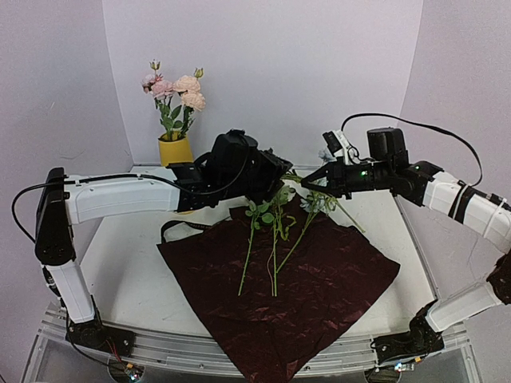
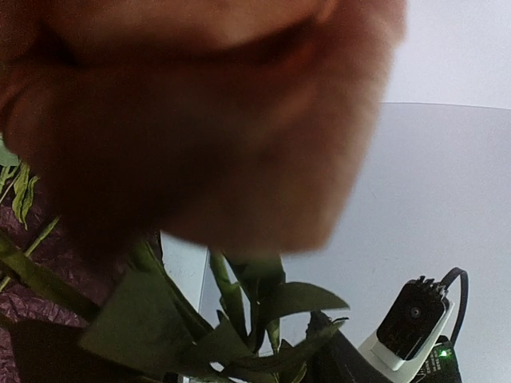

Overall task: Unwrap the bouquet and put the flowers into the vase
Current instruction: Pick up the fake flower from the wrapping paper.

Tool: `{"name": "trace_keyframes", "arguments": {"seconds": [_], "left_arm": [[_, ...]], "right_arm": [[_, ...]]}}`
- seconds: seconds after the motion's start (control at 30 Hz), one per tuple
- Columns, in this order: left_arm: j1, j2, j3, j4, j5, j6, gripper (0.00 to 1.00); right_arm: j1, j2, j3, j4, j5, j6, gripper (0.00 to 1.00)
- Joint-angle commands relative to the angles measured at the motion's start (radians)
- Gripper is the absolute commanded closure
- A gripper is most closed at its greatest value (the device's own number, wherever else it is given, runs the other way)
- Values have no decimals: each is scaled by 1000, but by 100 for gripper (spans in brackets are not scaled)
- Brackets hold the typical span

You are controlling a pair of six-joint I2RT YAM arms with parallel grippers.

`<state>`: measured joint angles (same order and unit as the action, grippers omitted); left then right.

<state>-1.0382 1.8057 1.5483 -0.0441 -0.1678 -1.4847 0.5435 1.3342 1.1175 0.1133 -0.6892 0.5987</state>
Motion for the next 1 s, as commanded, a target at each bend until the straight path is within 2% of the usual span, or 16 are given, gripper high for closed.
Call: {"name": "trace_keyframes", "arguments": {"seconds": [0.0, 0.1, 0.17, 0.23, 0.27, 0.37, 0.43, 0.53, 0.7, 0.87, 0.97], "left_arm": [[-3, -15, 45, 32, -7, 41, 54], [-3, -24, 34, 31, -6, 61, 67], [-3, -34, 26, 32, -8, 80, 80], [-3, -43, 19, 32, -9, 115, 94], [-3, -47, 20, 31, -8, 138, 98], [-3, -61, 26, 18, -2, 264, 100], [-3, -76, 27, -15, -7, 326, 100], [-3, -115, 2, -64, -21, 432, 100], [-2, -220, -93, -124, -97, 640, 100], [-2, -334, -185, -149, -263, 811, 100], [-1, -393, -217, -147, -421, 912, 100]], "right_arm": [[20, -7, 51, 43, -5, -13, 98], [32, -10, 45, 43, -4, -12, 97], [39, -13, 40, 43, -3, -11, 95], [45, -15, 35, 43, -6, -8, 88], [48, -15, 31, 43, -8, -7, 79], [49, -17, 14, 36, 4, 2, 38], [50, -30, -2, 28, 24, 4, 27], [49, -64, -35, 23, 65, 5, 22], [49, -105, -78, 6, 119, 15, 22], [49, -156, -122, -10, 153, 26, 22], [49, -196, -153, -16, 178, 29, 21]]}}
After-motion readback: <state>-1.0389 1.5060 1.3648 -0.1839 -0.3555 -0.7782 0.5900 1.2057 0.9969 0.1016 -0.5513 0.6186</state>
